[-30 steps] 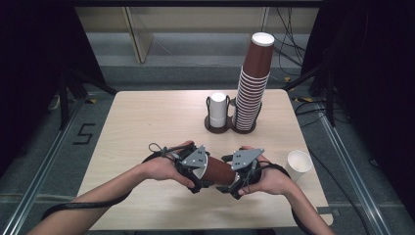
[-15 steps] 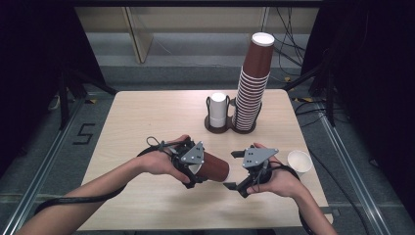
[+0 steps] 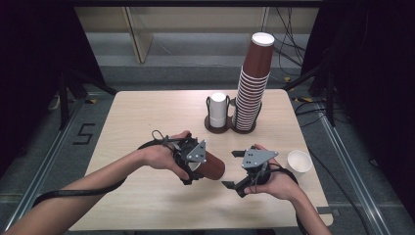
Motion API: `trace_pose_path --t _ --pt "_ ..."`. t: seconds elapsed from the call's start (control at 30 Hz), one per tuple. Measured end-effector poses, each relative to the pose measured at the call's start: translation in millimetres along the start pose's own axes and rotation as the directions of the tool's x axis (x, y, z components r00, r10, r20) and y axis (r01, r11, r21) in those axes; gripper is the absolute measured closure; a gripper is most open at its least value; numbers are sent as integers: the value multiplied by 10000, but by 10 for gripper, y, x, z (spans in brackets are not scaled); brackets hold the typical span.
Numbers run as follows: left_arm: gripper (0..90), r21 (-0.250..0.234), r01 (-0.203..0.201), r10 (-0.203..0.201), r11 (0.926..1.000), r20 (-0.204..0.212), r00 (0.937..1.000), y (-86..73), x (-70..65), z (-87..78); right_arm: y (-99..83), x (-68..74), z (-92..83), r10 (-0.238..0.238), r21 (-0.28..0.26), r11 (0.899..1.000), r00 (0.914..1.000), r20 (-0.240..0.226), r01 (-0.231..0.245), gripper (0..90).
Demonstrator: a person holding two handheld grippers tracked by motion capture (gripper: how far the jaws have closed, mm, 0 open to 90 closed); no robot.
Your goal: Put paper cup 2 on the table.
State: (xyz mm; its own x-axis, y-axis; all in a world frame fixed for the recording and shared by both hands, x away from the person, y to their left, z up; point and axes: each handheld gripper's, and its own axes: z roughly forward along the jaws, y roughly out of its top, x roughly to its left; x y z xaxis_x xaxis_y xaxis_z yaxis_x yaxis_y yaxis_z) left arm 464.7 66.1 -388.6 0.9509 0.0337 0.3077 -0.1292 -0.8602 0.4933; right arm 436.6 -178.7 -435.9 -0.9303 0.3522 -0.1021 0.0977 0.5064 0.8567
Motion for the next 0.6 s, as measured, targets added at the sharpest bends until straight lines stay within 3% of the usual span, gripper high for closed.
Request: trace_pose_path --t 0.1,0.2,0.23,0.27,0.37,0.6 --pt "72 493 -269 266 9984 66 9996 14 16 -12 16 2 40 -49 -2 10000 9999 123 49 4" --pt "72 589 -254 251 9979 74 9997 21 7 -10 16 3 66 -140 31 9999 9996 262 139 4" --pt "72 803 -480 471 9956 129 9988 29 15 -18 17 1 71 -218 18 9998 9991 365 218 4" --pt "72 845 -445 435 9954 133 9990 32 3 -11 18 0 82 -219 -32 9998 9990 380 221 4" --pt "71 1261 -809 783 9887 259 9966 52 -9 -5 27 32 119 43 -36 10000 9997 259 -42 9" --pt "71 1452 -1068 1039 9836 274 9942 97 -16 19 45 43 196 13 -114 9999 9996 289 -10 11"
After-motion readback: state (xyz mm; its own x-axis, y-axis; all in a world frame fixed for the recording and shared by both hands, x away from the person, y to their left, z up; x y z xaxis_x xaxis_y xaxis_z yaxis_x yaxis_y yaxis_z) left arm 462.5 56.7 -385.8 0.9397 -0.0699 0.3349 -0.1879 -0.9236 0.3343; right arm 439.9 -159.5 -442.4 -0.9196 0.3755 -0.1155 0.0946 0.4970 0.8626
